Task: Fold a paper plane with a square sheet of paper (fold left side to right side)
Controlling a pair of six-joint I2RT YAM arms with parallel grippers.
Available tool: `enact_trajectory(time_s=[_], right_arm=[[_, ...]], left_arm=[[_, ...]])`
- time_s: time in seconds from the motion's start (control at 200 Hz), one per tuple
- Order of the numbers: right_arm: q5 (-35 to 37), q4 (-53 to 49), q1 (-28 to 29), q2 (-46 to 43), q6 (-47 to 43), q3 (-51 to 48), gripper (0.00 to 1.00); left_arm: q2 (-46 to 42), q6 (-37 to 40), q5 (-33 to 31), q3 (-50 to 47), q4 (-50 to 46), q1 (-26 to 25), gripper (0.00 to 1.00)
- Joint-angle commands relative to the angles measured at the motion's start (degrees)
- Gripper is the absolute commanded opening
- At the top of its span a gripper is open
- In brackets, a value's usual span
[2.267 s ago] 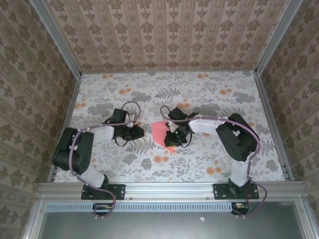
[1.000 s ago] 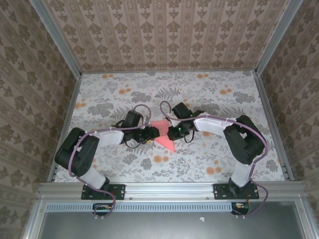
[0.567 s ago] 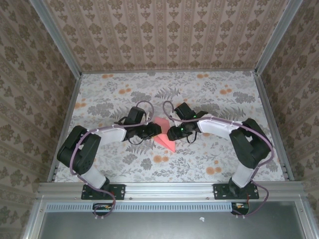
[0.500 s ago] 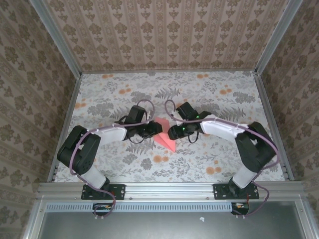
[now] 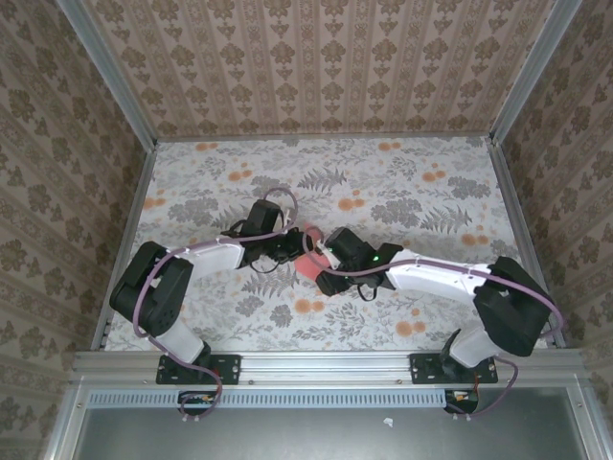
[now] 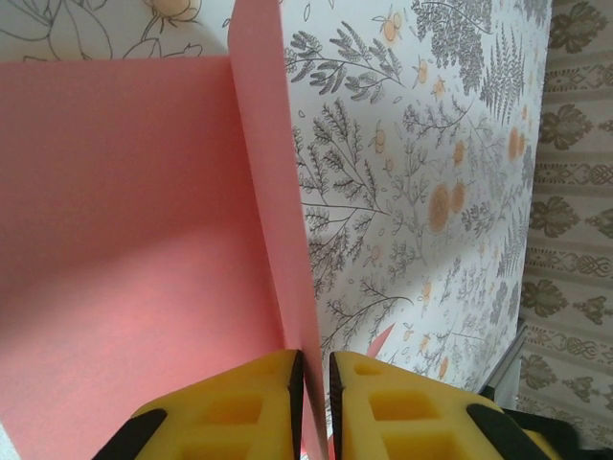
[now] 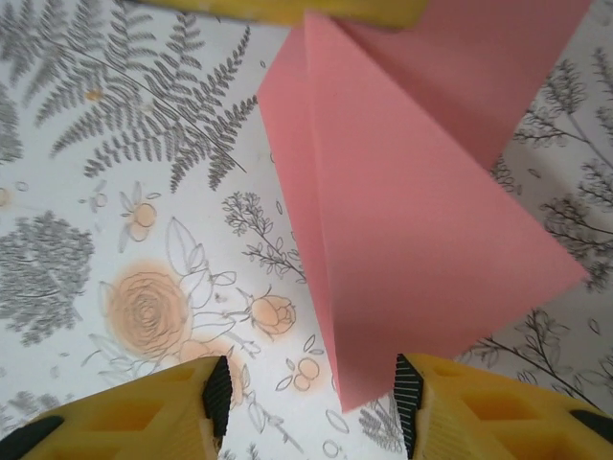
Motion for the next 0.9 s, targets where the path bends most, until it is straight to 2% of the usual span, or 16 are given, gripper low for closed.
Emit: enact_trajectory(time_s=[0.0,0.32,0.54,0.655,0.815,0.9], right_arm=[[4.23,2.1,0.86,3.54,0.16,2.43,0.5],[6.49,2.29,1.8,8.51,-1.07,4.96,0.43],[7.66,1.28,1.76,10.27,-0.89,5.66,0.35],[7.74,0.85,1.76,10.78,-0.88,6.12,0.28],[7.09,0.68,1.75,11.05,-0.84,5.93,0.12],[6.31,0.63,1.6,11.38,-0.56,5.77,0.08]], left_arm=[[0.22,-1.07,-0.02,1.68,-0.37,-0.32,0.18],[-0.18,-0.64,-1.0,2.1,-2.21,-0.33,0.18],[-0.92,-0.13,-1.52,2.14,-3.3,-0.16,0.21],[-1.65,0.21,-1.73,1.9,-4.09,0.23,0.24],[-4.06,0.57,-2.43,0.45,-5.3,1.63,0.36],[-6.52,0.94,-2.26,-0.81,-6.01,3.15,0.43]])
